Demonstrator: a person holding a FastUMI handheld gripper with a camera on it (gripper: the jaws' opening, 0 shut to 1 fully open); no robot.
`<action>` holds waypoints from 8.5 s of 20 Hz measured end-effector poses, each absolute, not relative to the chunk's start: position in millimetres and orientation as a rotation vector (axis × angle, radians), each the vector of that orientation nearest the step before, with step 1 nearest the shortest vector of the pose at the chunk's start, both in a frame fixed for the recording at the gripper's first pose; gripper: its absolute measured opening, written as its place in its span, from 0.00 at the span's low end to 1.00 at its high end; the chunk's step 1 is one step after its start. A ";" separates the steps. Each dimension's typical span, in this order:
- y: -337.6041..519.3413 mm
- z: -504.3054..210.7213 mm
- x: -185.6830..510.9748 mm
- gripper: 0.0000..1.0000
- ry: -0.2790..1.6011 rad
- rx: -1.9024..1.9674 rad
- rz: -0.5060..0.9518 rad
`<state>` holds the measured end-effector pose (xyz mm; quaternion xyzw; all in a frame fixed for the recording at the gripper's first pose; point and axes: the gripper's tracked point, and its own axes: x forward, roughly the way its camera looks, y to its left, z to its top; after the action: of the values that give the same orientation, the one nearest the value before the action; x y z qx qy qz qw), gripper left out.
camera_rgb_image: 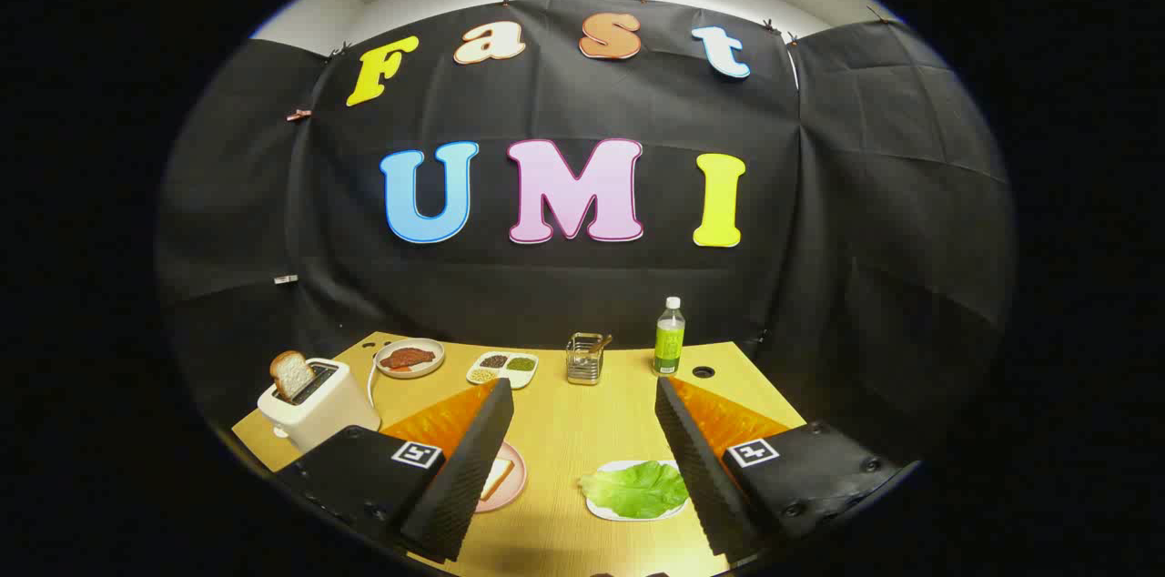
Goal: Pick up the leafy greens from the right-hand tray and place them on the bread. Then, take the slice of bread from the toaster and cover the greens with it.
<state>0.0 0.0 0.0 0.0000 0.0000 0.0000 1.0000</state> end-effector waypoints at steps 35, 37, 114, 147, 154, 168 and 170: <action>-41.2 -163.7 78.6 0.98 0.381 -0.072 0.111; -49.2 -180.3 87.4 0.98 0.415 -0.083 0.112; 170.0 -232.7 133.2 0.08 0.659 -0.242 0.385; 344.8 -65.4 99.4 0.99 0.324 -0.153 0.643; 424.5 -73.4 89.4 0.99 0.341 -0.192 0.739; 492.7 -153.7 119.9 0.96 0.454 -0.301 0.718; 492.5 -155.3 120.4 0.87 0.462 -0.297 0.705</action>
<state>120.4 492.5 -155.3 -0.1438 0.2234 0.3407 0.9019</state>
